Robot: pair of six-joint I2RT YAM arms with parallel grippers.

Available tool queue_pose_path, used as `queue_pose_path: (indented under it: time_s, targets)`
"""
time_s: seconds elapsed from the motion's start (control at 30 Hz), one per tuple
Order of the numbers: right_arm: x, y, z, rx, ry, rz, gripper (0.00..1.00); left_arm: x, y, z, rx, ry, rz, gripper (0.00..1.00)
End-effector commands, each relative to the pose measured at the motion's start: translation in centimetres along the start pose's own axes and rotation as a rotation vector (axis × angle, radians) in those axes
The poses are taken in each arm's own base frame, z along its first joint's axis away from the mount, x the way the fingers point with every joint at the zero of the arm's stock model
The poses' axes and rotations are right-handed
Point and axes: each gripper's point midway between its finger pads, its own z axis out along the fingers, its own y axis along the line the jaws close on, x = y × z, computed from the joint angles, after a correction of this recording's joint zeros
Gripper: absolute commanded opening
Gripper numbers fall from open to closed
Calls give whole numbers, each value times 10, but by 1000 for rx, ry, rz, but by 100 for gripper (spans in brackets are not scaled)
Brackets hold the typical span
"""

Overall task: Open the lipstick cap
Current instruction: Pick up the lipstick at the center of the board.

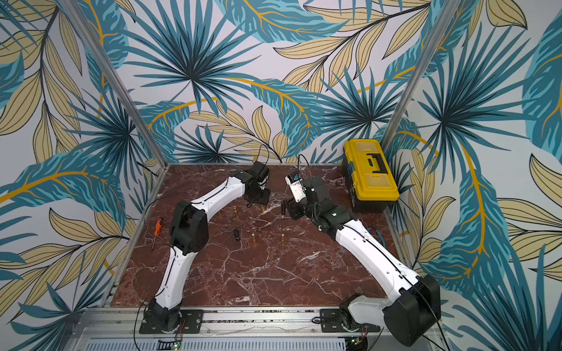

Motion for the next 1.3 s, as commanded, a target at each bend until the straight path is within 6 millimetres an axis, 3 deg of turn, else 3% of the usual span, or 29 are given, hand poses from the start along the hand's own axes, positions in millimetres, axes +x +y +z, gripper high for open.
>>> queue_pose_path:
  time_s: [0.0,0.4,0.87,0.97,1.1,1.27]
  targets:
    - [9,1,5,-11,20,17,51,5,1,7,-14,22,5,47]
    - [7,2,5,-18,8,19,51,8,1,9,-18,32,7,39]
    - [7,7,9,-44,10,21,51,10,0,3,-15,41,13,17]
    - [8,11,11,-66,19,19,51,6,-5,-17,9,18,12,15]
    - [7,15,10,-90,20,4,51,-1,-20,-68,134,-16,-11,15]
    - [4,28,3,-159,15,-24,51,15,-39,-127,329,1,-79,15]
